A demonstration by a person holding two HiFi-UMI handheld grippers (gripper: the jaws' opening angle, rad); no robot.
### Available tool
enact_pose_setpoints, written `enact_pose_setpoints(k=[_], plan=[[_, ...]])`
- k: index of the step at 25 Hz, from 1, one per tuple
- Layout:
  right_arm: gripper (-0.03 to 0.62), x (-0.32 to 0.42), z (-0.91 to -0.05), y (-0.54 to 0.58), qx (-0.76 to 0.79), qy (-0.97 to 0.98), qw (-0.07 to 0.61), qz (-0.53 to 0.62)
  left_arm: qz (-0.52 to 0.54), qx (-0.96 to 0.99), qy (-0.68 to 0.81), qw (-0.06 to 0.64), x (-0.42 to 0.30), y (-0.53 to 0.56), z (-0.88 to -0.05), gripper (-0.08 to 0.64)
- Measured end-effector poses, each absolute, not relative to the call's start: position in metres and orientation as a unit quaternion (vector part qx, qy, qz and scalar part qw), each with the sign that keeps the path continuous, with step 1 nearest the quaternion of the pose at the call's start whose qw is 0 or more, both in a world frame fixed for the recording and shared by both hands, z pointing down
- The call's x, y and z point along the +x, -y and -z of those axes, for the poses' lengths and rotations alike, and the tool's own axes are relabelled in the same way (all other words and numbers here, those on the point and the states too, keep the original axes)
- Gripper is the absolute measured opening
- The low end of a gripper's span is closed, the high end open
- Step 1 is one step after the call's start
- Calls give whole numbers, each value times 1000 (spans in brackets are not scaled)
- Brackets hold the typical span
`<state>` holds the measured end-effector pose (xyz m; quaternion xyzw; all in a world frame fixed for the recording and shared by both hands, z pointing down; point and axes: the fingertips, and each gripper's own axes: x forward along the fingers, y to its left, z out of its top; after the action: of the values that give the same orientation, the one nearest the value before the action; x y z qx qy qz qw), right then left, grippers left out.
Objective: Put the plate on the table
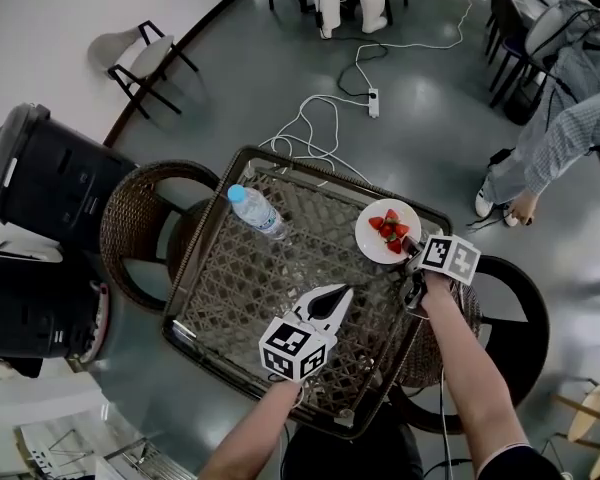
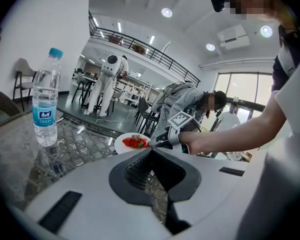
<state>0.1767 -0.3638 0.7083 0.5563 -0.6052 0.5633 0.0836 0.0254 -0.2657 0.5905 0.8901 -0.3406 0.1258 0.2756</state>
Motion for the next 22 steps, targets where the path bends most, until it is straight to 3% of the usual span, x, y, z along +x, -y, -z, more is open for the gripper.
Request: enact_pose_setpoints(k=[11,22], plan=[[86,184,-718,362,592,602,161,-511,-127,889,341,276,16,261,-592,6],[86,192,-710,363,608,601,180,-486,-126,891,338,278,12,261,-587,6]])
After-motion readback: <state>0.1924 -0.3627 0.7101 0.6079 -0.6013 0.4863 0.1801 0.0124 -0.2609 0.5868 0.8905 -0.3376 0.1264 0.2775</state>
